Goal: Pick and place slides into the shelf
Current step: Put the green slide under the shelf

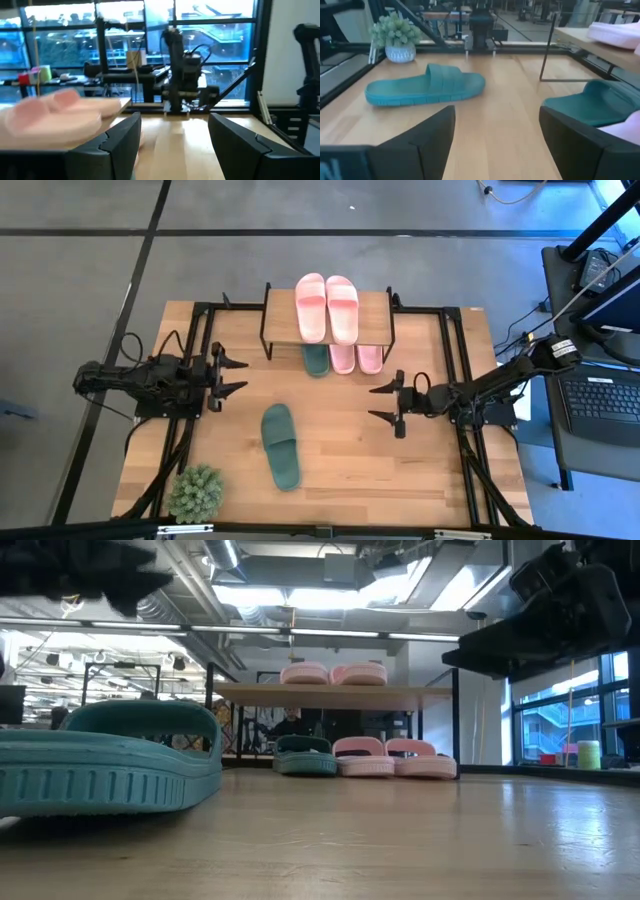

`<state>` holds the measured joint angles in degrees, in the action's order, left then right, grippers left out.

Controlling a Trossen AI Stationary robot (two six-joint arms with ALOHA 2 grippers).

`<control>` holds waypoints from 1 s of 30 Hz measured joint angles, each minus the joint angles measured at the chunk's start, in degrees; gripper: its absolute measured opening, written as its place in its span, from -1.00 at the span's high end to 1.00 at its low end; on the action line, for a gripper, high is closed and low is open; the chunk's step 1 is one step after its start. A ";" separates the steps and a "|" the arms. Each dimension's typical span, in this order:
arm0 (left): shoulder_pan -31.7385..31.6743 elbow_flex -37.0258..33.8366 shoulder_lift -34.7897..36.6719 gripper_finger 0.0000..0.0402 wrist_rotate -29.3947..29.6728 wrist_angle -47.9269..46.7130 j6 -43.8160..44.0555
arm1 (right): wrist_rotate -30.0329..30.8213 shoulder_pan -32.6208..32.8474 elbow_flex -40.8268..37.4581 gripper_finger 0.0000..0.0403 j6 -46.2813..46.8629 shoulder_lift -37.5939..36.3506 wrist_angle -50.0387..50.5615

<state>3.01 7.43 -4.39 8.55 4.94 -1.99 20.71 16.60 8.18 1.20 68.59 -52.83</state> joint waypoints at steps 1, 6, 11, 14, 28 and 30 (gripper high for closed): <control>1.00 1.72 -1.87 -0.12 0.62 0.14 -1.00 | 0.01 0.00 -0.07 -0.43 -0.02 0.01 0.27; 6.98 13.88 -16.59 -0.12 5.88 -2.14 -4.66 | 0.11 0.00 -0.08 -0.43 -0.01 0.01 1.17; 14.03 29.91 -35.43 -0.12 15.23 -13.92 -7.36 | 0.11 0.00 -0.08 -0.43 1.59 0.01 2.13; 18.26 38.14 -45.64 -0.12 17.74 -21.63 -4.40 | 0.13 0.00 -0.08 -0.43 3.13 0.01 3.36; 35.38 56.67 -83.07 -0.12 34.40 -32.38 17.94 | 0.12 0.02 -0.08 -0.43 7.71 0.01 9.95; 36.11 57.58 -86.93 -0.12 34.97 -32.61 20.33 | 0.12 0.02 -0.08 -0.43 7.62 0.01 10.36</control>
<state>39.12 65.01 -91.32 43.52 -27.67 18.34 20.83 16.62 8.10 8.82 68.60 -42.47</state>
